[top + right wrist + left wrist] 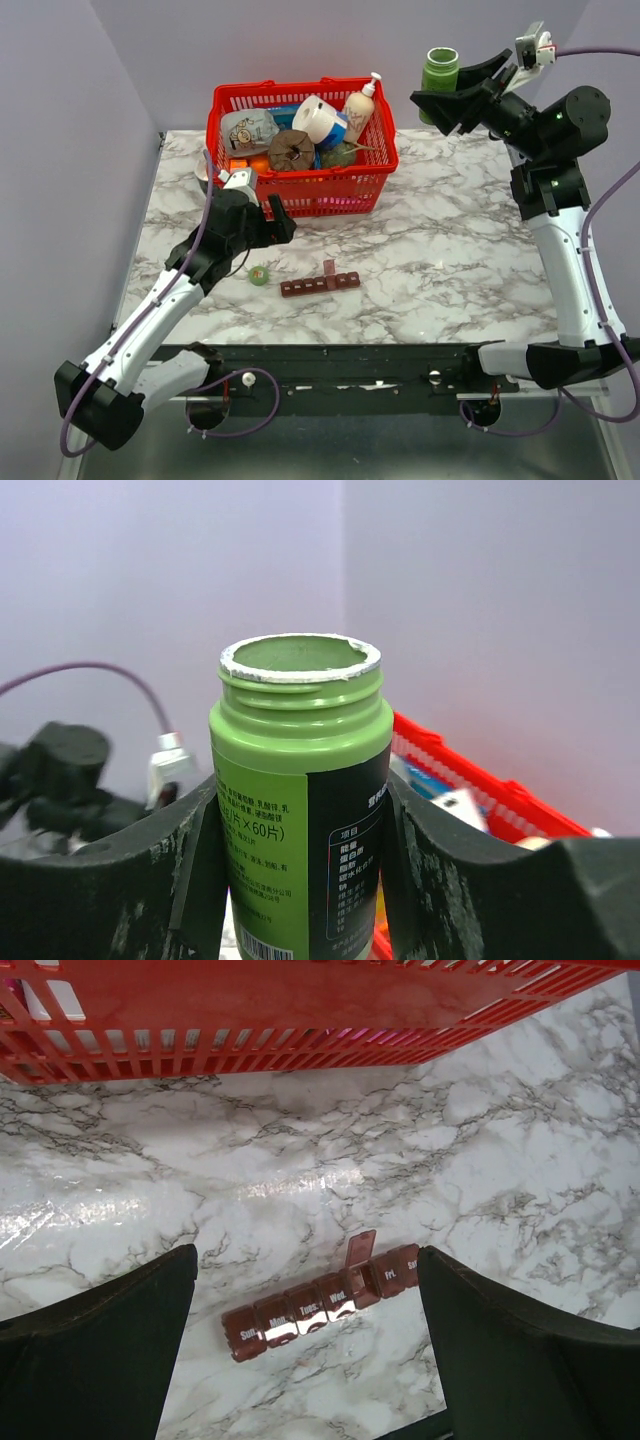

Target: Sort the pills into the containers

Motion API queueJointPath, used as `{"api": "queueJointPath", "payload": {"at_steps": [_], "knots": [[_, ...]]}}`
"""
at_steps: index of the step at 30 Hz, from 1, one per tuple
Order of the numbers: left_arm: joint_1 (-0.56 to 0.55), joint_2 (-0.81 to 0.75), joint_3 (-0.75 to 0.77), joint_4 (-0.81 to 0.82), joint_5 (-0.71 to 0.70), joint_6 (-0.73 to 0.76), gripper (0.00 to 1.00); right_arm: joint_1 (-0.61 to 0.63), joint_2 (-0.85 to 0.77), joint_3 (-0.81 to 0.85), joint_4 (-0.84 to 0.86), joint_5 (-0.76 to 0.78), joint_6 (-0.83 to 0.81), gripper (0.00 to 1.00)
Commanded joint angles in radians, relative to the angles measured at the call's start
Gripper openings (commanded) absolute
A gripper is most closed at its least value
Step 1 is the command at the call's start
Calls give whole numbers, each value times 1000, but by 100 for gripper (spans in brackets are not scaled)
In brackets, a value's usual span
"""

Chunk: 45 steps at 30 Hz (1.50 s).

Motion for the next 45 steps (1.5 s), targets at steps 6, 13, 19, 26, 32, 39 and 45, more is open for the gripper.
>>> {"api": "queueJointPath", "payload": {"at_steps": [6,13,19,26,32,39,45], "knots": [[2,-70,-45,60,69,15,99,-15,-188,-209,52,339,-258,1],[2,-80,-101,129,90,1,99,-13,-250,-321,77,526,-364,0],[4,-119,-128,111,90,36,99,-15,-382,-687,557,601,-628,1],[2,-117,-157,135,113,27,99,-139,-431,-695,486,378,-27,1],[4,-126,-167,128,124,39,99,-116,-463,-803,793,-135,52,1],[4,-137,-188,135,136,33,99,-217,-414,-760,676,-131,257,1],[5,-139,-179,118,141,39,99,-207,-436,-790,729,-138,445,1]]}}
